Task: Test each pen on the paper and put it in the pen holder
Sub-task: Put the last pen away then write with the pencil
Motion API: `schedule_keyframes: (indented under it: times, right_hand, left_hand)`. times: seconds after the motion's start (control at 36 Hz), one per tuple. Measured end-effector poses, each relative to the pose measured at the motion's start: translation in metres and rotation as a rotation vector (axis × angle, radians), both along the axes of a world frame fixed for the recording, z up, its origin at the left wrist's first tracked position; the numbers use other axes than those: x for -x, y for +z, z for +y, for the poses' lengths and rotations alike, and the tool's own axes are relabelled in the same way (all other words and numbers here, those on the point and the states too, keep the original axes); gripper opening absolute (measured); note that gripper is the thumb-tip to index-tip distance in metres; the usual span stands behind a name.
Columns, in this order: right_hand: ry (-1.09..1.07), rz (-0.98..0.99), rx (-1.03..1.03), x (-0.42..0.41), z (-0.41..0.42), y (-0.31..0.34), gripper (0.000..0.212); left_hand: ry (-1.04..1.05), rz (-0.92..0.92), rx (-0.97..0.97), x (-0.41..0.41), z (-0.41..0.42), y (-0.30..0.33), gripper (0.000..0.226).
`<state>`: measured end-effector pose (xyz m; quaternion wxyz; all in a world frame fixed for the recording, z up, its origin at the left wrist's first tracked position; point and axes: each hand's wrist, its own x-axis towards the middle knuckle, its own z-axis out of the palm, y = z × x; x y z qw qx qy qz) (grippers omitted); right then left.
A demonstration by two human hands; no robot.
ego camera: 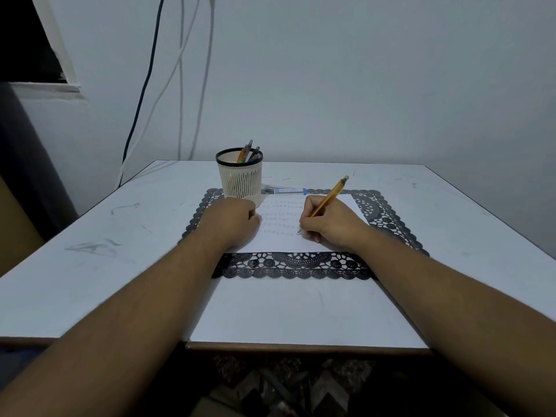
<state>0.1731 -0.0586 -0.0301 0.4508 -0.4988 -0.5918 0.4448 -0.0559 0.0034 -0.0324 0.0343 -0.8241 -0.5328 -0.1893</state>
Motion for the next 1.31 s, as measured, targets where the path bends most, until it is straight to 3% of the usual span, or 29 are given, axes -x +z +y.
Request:
schedule_keyframes:
  times: [0.47,0.61,0.83,0.92,1.0,1.08,1.19,1.31]
  right_hand:
    - [-0.019,-0.092,0.005,0.000,-0.002,0.001,0.025]
    - [0.009,-0.011,0.005,-0.002,-0.001,0.000,0.022]
    - [-0.191,0.388,-0.014,-0.012,0.006,0.013,0.033]
    - [-0.238,0.509,-0.071,-0.020,0.007,0.022,0.019]
    - [-0.235,0.762,-0.031,-0.025,0.008,0.032,0.002]
    - [-0.229,0.993,0.003,-0.028,0.006,0.038,0.004]
    - [-0.252,1.033,-0.081,-0.031,0.008,0.040,0.022]
    - [-0.167,1.079,-0.097,-0.030,0.005,0.041,0.016]
  left_hand:
    - [0.008,0.025,-0.018,-0.004,-0.004,0.001,0.029]
    - [0.008,0.016,0.005,-0.004,-0.005,0.002,0.030]
    - [-0.010,-0.001,0.011,-0.002,-0.006,0.001,0.031]
    - [-0.013,-0.001,0.011,-0.002,-0.008,0.002,0.030]
    - [-0.019,-0.009,-0.007,-0.004,-0.011,0.003,0.030]
    - [-0.063,-0.056,-0.012,-0.009,-0.012,0.004,0.029]
    - [-0.203,-0.139,0.017,-0.019,-0.016,0.009,0.019]
    - [-0.403,-0.237,0.058,-0.029,-0.022,0.012,0.007]
